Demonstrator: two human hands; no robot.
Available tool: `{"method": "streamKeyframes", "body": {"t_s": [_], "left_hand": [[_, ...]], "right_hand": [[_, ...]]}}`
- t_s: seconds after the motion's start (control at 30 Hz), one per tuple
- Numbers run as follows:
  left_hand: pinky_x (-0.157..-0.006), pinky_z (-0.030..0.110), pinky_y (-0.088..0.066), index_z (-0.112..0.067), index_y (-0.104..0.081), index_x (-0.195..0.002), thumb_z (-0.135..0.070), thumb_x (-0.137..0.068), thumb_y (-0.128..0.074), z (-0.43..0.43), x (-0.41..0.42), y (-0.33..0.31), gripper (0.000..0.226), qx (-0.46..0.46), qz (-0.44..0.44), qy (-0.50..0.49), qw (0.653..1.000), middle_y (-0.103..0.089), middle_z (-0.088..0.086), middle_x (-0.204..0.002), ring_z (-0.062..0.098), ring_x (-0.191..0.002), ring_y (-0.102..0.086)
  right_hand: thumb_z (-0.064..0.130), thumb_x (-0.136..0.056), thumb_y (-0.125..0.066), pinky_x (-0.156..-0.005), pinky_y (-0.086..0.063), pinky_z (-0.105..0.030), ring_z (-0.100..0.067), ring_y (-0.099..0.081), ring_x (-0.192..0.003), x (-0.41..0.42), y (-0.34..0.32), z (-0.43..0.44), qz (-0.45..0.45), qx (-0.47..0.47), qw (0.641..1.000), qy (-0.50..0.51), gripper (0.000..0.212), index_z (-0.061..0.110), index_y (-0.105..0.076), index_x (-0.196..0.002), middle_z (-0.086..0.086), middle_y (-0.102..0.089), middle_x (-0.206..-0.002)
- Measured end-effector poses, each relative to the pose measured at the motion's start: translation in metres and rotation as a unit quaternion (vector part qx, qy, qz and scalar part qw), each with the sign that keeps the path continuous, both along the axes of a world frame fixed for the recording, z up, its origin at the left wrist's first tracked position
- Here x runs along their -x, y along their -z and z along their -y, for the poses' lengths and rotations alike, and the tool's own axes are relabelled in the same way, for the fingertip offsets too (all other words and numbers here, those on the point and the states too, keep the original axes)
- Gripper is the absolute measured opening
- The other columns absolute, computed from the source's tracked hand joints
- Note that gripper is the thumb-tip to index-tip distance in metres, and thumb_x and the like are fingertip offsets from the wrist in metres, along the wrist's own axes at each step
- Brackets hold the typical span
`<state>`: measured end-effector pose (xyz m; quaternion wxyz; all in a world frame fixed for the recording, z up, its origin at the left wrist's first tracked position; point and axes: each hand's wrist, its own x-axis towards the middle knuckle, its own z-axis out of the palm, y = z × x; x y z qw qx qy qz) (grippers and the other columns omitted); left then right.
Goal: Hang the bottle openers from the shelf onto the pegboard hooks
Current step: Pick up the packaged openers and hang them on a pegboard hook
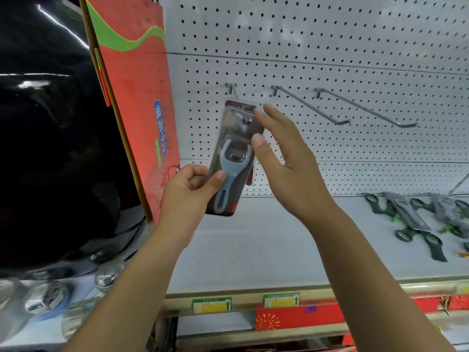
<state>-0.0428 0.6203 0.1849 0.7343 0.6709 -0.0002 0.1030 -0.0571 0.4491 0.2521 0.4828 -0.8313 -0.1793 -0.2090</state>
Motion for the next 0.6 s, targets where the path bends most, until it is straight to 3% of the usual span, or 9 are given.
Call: {"method": "streamKeyframes", "body": {"t_s": [0.1, 0.2, 0.3, 0.4, 0.6], "left_hand": [[-0.079, 0.021, -0.057, -0.013, -0.068, -0.099, -0.022, -0.087, -0.077, -0.004, -0.013, -0.010, 0.017, -0.075, 0.033, 0.020, 0.996, -0.077, 0.007, -0.093, 0.020, -0.090, -0.074], [-0.072, 0.013, -0.052, -0.019, -0.069, -0.103, -0.023, -0.095, -0.069, -0.004, -0.027, -0.031, 0.009, -0.108, 0.084, 0.029, 0.990, -0.078, -0.001, -0.093, 0.008, -0.087, -0.074], [-0.070, 0.013, -0.051, -0.028, -0.069, -0.095, -0.024, -0.099, -0.064, 0.000, -0.042, -0.054, 0.008, -0.134, 0.139, 0.027, 0.981, -0.077, -0.012, -0.083, 0.001, -0.082, -0.072], [-0.068, 0.013, -0.050, -0.025, -0.069, -0.092, -0.023, -0.100, -0.061, 0.001, -0.057, -0.067, 0.012, -0.174, 0.184, 0.034, 0.967, -0.070, -0.017, -0.072, -0.004, -0.070, -0.064], [-0.074, 0.027, -0.055, -0.019, -0.076, -0.097, -0.027, -0.099, -0.064, 0.000, -0.091, -0.075, 0.015, -0.220, 0.186, -0.014, 0.957, -0.075, -0.006, -0.081, 0.009, -0.074, -0.070]], "right_hand": [[0.028, -0.103, -0.056, -0.104, -0.026, 0.002, 0.018, -0.036, -0.136, -0.005, 0.003, 0.001, 0.004, -0.001, 1.000, -0.016, 0.044, 0.029, -0.050, -0.147, 0.022, -0.048, -0.149], [0.029, -0.102, -0.058, -0.099, -0.029, 0.002, 0.017, -0.041, -0.133, -0.006, 0.005, 0.002, -0.010, -0.003, 1.000, -0.020, 0.044, 0.034, -0.050, -0.146, 0.025, -0.054, -0.143], [0.025, -0.101, -0.059, -0.103, -0.031, -0.003, 0.015, -0.045, -0.130, -0.007, 0.005, 0.003, -0.011, -0.001, 1.000, -0.021, 0.046, 0.034, -0.051, -0.145, 0.024, -0.056, -0.140], [0.022, -0.100, -0.060, -0.107, -0.033, -0.010, 0.012, -0.047, -0.131, -0.008, 0.004, 0.004, -0.008, 0.007, 1.000, -0.021, 0.045, 0.034, -0.053, -0.143, 0.023, -0.057, -0.140], [0.019, -0.100, -0.060, -0.109, -0.031, -0.008, 0.011, -0.045, -0.133, -0.011, 0.002, 0.007, -0.014, 0.021, 0.999, -0.024, 0.045, 0.034, -0.054, -0.142, 0.023, -0.056, -0.141]]}}
